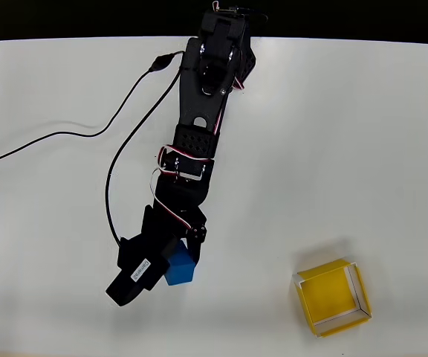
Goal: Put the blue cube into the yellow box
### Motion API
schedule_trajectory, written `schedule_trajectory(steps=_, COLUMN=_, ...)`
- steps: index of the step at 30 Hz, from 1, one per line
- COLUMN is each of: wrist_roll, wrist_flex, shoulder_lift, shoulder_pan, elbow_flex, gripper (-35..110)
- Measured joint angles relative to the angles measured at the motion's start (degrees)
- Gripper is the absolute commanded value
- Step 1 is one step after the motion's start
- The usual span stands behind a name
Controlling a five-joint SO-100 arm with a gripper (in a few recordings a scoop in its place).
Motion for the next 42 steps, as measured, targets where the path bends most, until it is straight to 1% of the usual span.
schedule_trajectory(steps=7, wrist_roll=5.19, wrist_flex=-2.37, shoulder_lift=-8.17, shoulder_pan=-8.26, elbow_flex=-13.62, gripper=21)
schedule_trajectory(steps=16, wrist_roll=10.28, wrist_flex=-5.98, shoulder_lift=-18.72, shoulder_pan=-20.39, elbow_flex=-24.70, gripper=22)
schedule_trajectory(steps=28, wrist_roll=15.12, wrist_flex=-9.05, shoulder_lift=-31.64, shoulder_pan=-30.50, elbow_flex=-34.80, gripper=21)
schedule_trajectory(steps=34, wrist_roll=16.08, wrist_flex=-9.14, shoulder_lift=-39.02, shoulder_pan=-33.13, elbow_flex=-41.04, gripper=21)
schedule_trajectory(steps=42, wrist_roll=18.11, wrist_flex=-8.44, shoulder_lift=-47.55, shoulder_pan=-32.87, elbow_flex=-48.60, gripper=21)
